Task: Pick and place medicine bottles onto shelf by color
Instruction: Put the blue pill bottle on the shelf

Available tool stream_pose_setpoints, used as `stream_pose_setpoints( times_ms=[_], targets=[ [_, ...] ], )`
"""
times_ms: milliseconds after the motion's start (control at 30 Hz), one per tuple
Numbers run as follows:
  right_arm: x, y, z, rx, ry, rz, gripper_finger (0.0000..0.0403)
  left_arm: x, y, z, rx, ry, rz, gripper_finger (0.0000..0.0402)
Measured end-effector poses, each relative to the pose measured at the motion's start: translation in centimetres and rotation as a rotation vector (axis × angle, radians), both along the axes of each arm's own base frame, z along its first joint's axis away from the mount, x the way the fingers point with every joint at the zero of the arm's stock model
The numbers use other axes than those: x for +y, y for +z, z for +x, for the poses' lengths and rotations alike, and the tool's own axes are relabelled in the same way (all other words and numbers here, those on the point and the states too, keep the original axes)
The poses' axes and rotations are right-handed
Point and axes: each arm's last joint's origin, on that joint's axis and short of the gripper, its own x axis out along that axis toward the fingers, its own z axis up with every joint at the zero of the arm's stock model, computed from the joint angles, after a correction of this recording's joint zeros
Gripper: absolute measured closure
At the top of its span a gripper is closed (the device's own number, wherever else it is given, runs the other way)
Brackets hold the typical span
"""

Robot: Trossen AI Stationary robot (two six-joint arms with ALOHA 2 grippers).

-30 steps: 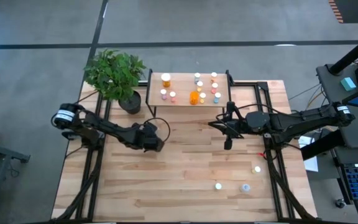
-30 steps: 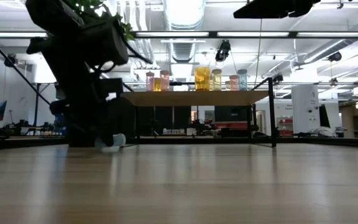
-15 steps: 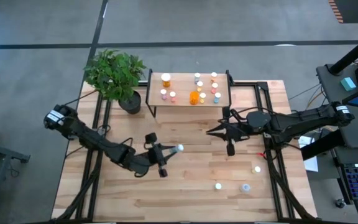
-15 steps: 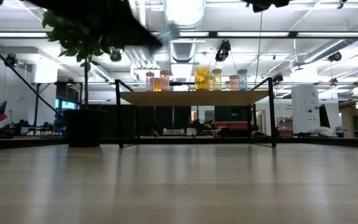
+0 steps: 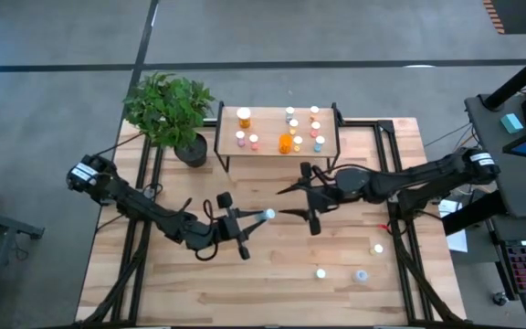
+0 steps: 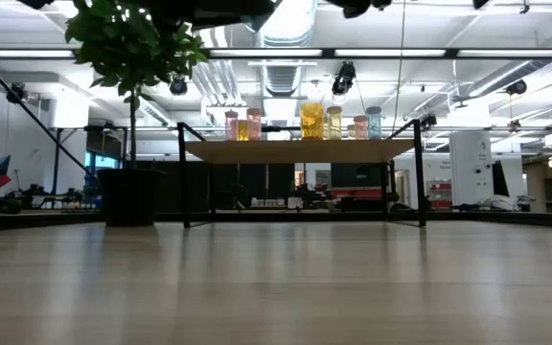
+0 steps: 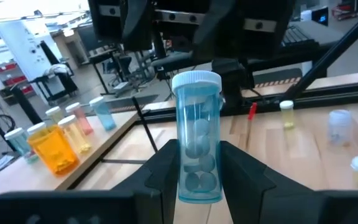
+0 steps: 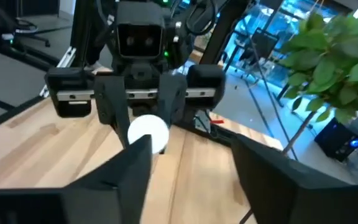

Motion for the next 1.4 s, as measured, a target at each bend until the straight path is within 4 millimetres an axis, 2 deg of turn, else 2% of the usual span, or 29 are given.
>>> stream_pose_setpoints(
  times_ms=[200, 400, 700, 1167, 1300, 1400],
  targets=[
    [0.2, -0.6, 1.4, 0.070, 0.010, -0.014, 0.0137, 0.2, 0.0, -0.1, 0.002, 0.060, 0.004, 0.0315],
    [0.5, -0.5, 2.6, 0.097, 0.044, 0.017, 0.0129, 0.4, 0.0, 0.0, -0.004, 0.084, 0.002, 0.0315],
    [0.6, -0.7, 4.3, 0.115, 0.037, 0.045, 0.0178, 0.4, 0.0, 0.0, -0.005, 0.083, 0.001, 0.0315],
    [0.6, -0.5, 4.2, 0.109, 0.035, 0.043, 0.0302, 0.4, 0.0, 0.0, -0.004, 0.081, 0.002, 0.0315],
    [0.6, -0.5, 4.2, 0.110, 0.034, 0.043, 0.0306, 0.4, 0.0, 0.0, -0.004, 0.081, 0.001, 0.0315],
    [0.6, -0.5, 4.2, 0.111, 0.034, 0.048, 0.0290, 0.4, 0.0, 0.0, -0.003, 0.080, 0.003, 0.0315]
  ],
)
